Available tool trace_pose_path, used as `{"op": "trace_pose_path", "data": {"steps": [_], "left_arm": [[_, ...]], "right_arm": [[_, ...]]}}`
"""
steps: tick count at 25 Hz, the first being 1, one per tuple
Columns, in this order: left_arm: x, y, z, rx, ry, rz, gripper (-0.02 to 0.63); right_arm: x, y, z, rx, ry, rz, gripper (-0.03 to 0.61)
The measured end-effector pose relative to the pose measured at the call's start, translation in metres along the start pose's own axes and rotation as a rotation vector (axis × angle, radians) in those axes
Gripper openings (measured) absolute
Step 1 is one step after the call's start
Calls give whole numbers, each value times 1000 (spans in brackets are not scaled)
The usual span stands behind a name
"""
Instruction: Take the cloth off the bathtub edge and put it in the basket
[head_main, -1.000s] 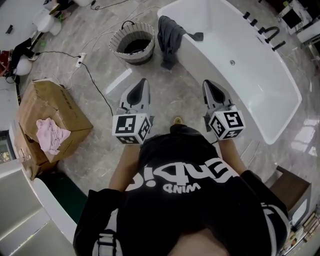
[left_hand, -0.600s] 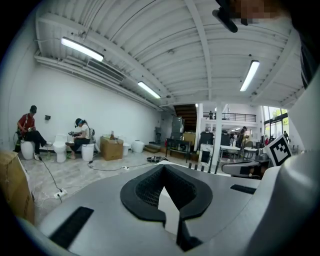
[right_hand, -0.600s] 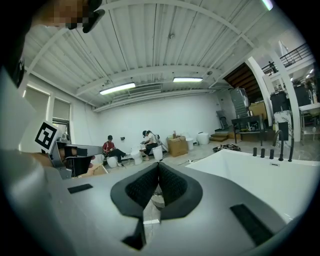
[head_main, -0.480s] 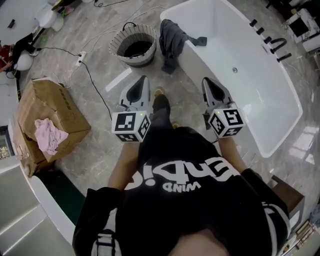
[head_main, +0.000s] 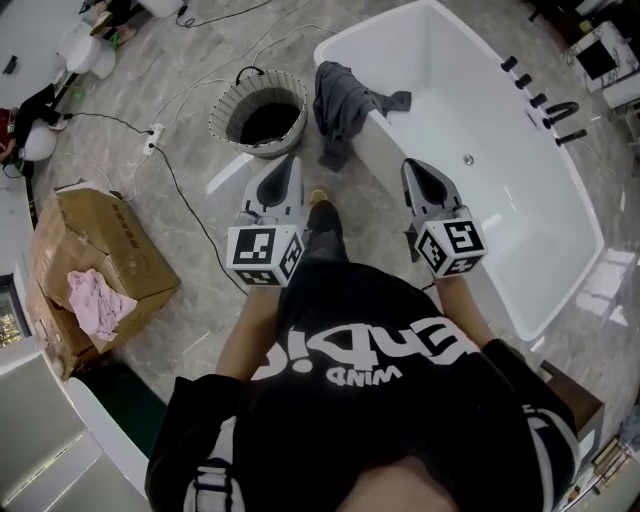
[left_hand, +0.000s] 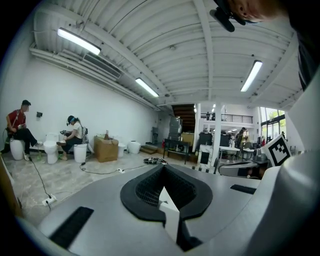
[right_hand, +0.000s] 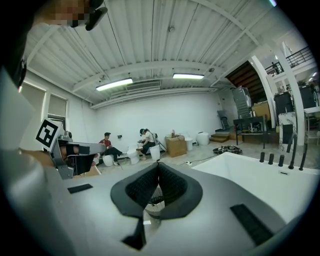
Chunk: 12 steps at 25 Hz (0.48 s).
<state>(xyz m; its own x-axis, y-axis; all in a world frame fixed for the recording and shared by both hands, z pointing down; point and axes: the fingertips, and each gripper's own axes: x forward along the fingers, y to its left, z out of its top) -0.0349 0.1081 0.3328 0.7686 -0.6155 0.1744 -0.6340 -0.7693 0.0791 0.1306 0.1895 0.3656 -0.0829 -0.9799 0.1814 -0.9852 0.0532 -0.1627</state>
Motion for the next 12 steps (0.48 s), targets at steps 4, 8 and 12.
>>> {"op": "trace_pose_path", "data": {"steps": [4,8,12], "left_arm": [[50,29,13,18,16,-21,11],[105,62,29,30,28,-50,11],[158,95,48,43,28,-88,11]], "right_arm": [[48,-22,18,15,4,-21,14],[103,-44,36,20,9,-43,14],[161,-57,55,14,7,-46,14]]}}
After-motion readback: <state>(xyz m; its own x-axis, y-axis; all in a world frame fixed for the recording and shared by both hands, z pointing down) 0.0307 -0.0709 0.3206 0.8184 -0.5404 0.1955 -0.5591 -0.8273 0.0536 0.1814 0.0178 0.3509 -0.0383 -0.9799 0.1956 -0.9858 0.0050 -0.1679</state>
